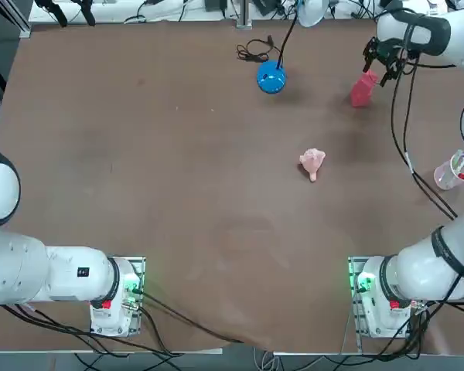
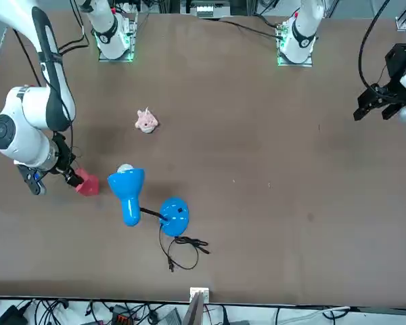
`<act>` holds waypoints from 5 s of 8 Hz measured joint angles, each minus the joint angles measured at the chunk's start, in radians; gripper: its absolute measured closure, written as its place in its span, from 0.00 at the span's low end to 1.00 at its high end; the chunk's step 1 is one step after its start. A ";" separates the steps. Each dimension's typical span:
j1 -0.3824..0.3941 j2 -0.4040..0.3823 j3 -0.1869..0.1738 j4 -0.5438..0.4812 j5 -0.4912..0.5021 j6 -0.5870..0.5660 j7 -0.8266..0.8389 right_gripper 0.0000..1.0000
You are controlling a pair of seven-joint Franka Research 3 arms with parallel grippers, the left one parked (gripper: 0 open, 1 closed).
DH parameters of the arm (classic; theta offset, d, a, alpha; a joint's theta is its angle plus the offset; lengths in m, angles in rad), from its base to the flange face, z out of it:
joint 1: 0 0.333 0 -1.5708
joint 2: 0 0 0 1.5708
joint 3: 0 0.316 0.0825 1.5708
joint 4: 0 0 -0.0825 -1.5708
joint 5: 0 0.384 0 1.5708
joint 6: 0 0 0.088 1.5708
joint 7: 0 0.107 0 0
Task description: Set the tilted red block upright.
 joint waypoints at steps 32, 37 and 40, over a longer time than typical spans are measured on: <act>0.000 0.080 0.009 -0.017 0.001 0.127 0.080 0.21; 0.008 -0.014 0.016 -0.012 0.000 0.009 -0.226 0.28; 0.039 -0.015 0.022 -0.018 0.000 0.005 -0.464 0.28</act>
